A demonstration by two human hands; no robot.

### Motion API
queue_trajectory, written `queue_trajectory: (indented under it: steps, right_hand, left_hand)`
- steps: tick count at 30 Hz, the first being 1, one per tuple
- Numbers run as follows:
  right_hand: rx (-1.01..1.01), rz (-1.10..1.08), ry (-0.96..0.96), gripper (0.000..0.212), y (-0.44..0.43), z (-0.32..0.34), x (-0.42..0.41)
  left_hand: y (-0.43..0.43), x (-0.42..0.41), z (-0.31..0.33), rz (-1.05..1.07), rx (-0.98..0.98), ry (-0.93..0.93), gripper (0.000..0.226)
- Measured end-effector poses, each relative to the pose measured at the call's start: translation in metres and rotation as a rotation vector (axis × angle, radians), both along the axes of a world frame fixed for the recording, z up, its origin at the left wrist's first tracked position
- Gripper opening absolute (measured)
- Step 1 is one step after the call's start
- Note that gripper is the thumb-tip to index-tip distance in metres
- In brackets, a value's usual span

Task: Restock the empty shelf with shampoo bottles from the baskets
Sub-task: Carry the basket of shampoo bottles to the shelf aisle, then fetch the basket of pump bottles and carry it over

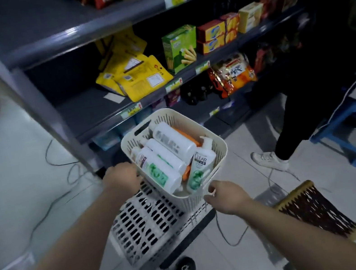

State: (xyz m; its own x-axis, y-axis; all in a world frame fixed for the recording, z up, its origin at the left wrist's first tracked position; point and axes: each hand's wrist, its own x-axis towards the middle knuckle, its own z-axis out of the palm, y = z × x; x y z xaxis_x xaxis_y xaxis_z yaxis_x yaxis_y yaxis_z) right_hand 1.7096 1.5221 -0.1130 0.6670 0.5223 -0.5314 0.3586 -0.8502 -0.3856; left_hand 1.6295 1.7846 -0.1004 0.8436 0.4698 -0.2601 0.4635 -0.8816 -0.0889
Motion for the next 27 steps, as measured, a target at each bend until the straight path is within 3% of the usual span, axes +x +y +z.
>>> queue_trajectory:
  steps: [12,19,27]
  right_hand:
    - [0.047,0.505,-0.262,0.046,0.041,0.049,-0.107]
    - [0.114,0.734,-0.388,0.047,0.066,0.079,-0.186]
    - [0.237,1.002,-0.404,0.053,0.086,0.112,-0.279]
  left_hand:
    - [-0.041,-0.198,0.064,0.33,0.003,-0.151,0.034]
    - [-0.075,-0.323,0.084,0.502,0.064,-0.111,0.033]
    - [-0.134,-0.444,0.12,0.763,0.187,-0.103,0.032]
